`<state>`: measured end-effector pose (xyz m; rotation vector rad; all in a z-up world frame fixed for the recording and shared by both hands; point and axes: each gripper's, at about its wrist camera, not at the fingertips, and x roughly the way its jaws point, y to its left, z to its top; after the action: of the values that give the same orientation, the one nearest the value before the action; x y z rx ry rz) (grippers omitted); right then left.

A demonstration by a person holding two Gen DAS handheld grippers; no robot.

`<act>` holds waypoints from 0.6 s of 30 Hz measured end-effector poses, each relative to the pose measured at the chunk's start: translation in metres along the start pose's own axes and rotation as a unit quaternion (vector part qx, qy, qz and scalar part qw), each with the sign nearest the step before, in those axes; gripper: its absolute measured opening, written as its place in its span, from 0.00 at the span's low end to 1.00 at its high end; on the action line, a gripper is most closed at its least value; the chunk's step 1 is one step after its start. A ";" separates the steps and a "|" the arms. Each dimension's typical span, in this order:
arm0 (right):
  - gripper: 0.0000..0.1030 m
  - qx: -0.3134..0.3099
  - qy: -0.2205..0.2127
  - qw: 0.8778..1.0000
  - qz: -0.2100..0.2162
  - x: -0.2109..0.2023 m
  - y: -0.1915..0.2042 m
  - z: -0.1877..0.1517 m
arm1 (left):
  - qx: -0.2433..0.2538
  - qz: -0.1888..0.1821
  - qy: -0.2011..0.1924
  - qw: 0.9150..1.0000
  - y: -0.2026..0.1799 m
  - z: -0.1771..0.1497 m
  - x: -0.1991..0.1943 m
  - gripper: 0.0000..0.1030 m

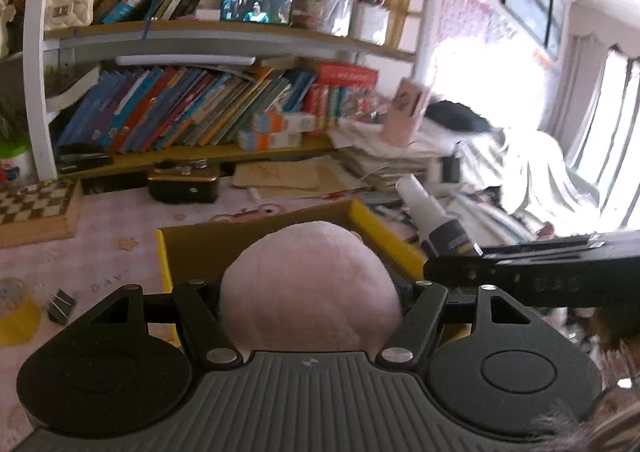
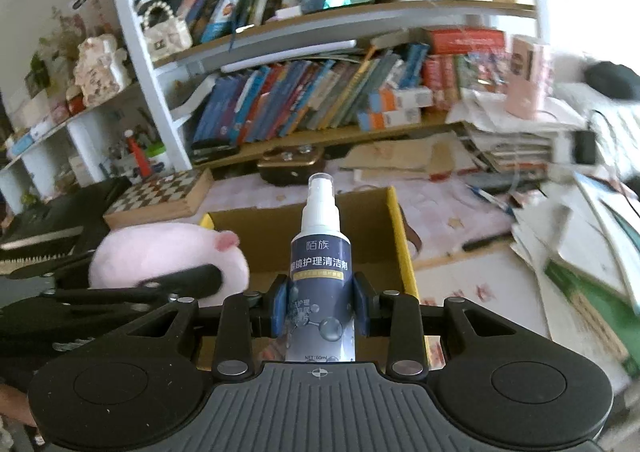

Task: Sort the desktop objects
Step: 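Lower both tools into the yellow box and open both grippers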

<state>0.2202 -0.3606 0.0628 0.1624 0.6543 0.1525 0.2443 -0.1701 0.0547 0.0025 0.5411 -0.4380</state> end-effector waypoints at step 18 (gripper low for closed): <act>0.32 -0.206 0.147 0.967 -0.011 0.139 0.004 0.012 | 0.100 0.043 0.180 0.978 0.008 0.003 0.117 0.66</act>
<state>0.3363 -0.3314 -0.0093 -0.2733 0.9042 0.2908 0.3393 -0.2101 -0.0021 0.3027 0.8483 -0.4077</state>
